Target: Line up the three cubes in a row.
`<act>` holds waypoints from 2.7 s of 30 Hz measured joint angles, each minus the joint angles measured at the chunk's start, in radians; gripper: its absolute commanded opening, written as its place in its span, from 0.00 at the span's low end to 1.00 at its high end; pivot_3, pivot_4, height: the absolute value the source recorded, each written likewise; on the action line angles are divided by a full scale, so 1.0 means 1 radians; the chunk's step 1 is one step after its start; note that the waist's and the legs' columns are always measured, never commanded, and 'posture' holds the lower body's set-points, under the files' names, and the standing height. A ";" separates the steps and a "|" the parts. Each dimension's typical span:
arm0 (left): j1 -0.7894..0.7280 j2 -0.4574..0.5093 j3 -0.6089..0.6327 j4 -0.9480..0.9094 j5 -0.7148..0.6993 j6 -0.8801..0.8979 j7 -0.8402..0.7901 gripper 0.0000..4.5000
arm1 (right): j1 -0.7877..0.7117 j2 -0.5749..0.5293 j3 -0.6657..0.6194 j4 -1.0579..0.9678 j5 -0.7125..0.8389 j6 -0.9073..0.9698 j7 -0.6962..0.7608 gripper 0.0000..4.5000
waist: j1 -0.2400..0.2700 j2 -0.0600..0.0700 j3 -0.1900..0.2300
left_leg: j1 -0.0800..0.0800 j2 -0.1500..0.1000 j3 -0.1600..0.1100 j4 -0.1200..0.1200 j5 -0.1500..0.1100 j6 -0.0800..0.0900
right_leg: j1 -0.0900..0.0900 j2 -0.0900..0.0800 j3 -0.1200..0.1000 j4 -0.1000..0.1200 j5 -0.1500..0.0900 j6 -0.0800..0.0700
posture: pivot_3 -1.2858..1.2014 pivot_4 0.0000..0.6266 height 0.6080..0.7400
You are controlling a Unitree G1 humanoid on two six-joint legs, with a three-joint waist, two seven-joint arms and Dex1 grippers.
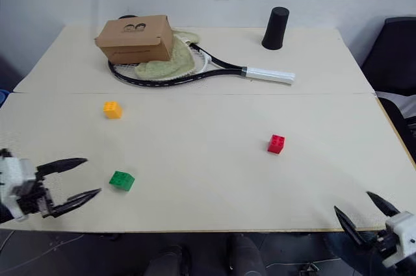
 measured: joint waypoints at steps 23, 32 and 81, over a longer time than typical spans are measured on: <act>-0.161 -0.028 -0.125 -0.052 -0.038 0.137 0.035 0.99 | -0.691 0.289 0.475 -0.285 -0.334 0.675 -0.715 1.00 | -0.018 -0.001 0.000 | -0.003 -0.001 -0.002 0.003 0.006 -0.004 | -0.012 0.001 0.001 0.011 0.000 0.000 | 0.52 0.24 1.00; -0.154 -0.027 -0.122 -0.071 -0.036 0.141 0.041 1.00 | -0.751 0.348 0.516 -0.162 -0.347 0.701 -0.748 0.71 | -0.018 -0.001 0.000 | -0.003 -0.002 -0.002 0.003 0.007 -0.004 | -0.012 0.002 0.001 0.012 0.000 0.000 | 0.52 0.24 1.00; 0.261 -0.124 0.327 0.266 -0.006 0.109 0.058 1.00 | -0.823 -0.144 0.467 0.212 0.068 0.150 0.703 1.00 | -0.013 -0.003 0.003 | -0.001 -0.001 -0.004 0.004 0.002 0.000 | -0.006 -0.001 -0.004 0.004 0.000 -0.001 | 0.52 0.24 1.00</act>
